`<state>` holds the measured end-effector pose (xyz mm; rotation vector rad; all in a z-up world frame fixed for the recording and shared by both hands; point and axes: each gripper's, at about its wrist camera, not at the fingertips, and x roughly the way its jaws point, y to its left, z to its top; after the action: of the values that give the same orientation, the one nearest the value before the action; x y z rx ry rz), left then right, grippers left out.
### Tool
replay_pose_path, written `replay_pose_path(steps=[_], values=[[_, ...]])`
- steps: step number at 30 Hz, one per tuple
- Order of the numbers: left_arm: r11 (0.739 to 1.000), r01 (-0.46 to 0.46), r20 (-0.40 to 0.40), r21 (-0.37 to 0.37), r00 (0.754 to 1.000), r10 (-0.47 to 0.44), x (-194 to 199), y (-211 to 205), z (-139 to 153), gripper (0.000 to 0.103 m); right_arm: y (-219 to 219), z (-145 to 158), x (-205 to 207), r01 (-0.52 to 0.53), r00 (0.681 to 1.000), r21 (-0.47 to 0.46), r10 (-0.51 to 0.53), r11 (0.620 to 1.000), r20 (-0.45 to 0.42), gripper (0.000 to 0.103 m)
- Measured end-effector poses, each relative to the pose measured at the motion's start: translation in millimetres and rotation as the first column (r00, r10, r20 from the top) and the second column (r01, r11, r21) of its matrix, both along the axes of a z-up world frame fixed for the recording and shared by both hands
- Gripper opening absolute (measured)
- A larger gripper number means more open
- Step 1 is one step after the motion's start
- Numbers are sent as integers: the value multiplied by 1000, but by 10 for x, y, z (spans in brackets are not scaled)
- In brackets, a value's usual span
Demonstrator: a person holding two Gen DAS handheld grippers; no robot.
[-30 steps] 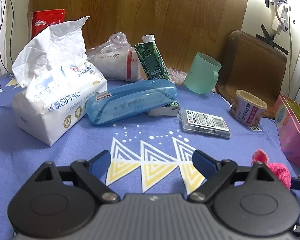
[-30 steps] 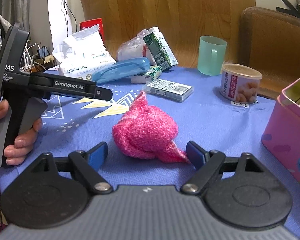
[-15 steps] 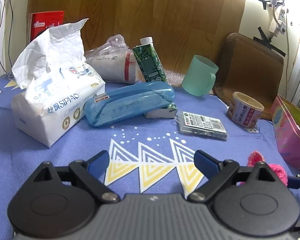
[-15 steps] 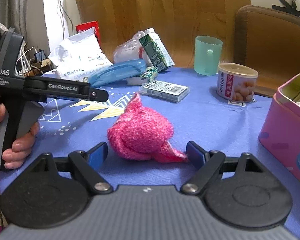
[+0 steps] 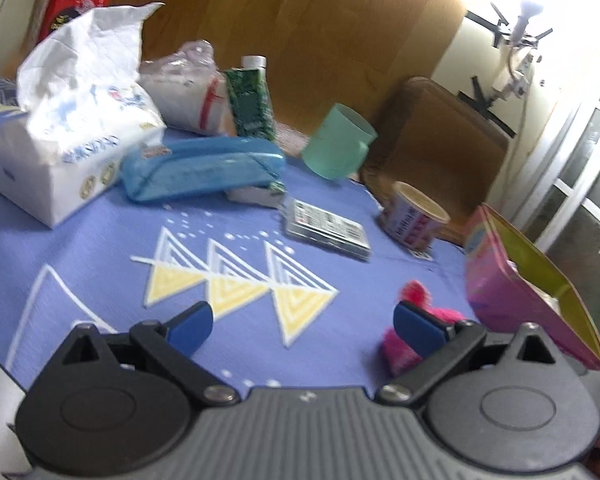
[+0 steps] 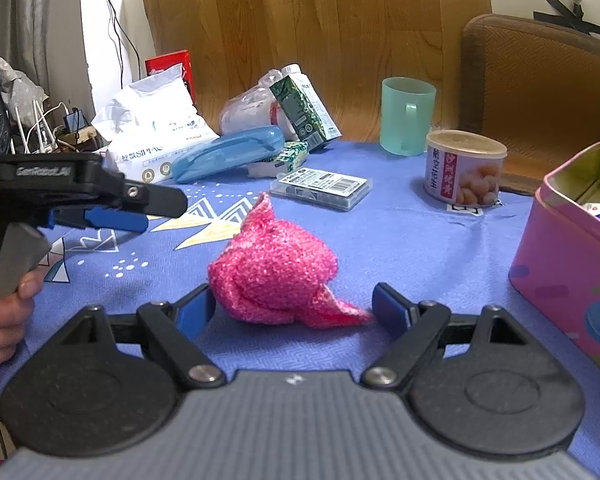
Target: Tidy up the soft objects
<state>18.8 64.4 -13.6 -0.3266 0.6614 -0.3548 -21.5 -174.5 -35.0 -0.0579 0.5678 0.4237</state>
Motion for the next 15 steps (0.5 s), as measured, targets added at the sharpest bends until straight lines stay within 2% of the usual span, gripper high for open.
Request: replay_pose_path(steps=[7, 11, 13, 15], values=[[992, 124, 22, -32, 992, -123, -138, -241, 150, 100, 11, 7, -17, 8, 1000, -8, -8, 1000, 14, 87], [980, 196, 7, -29, 981, -196, -160, -462, 156, 100, 15, 7, -26, 9, 1000, -12, -9, 1000, 18, 87], [978, 209, -15, -11, 978, -210, -132, -567, 111, 97, 12, 8, -28, 10, 1000, -13, -10, 1000, 20, 87], [976, 216, -55, 5, 975, -216, -83, -657, 32, 84, 16, 4, -18, 5, 1000, -14, -5, 1000, 17, 83]])
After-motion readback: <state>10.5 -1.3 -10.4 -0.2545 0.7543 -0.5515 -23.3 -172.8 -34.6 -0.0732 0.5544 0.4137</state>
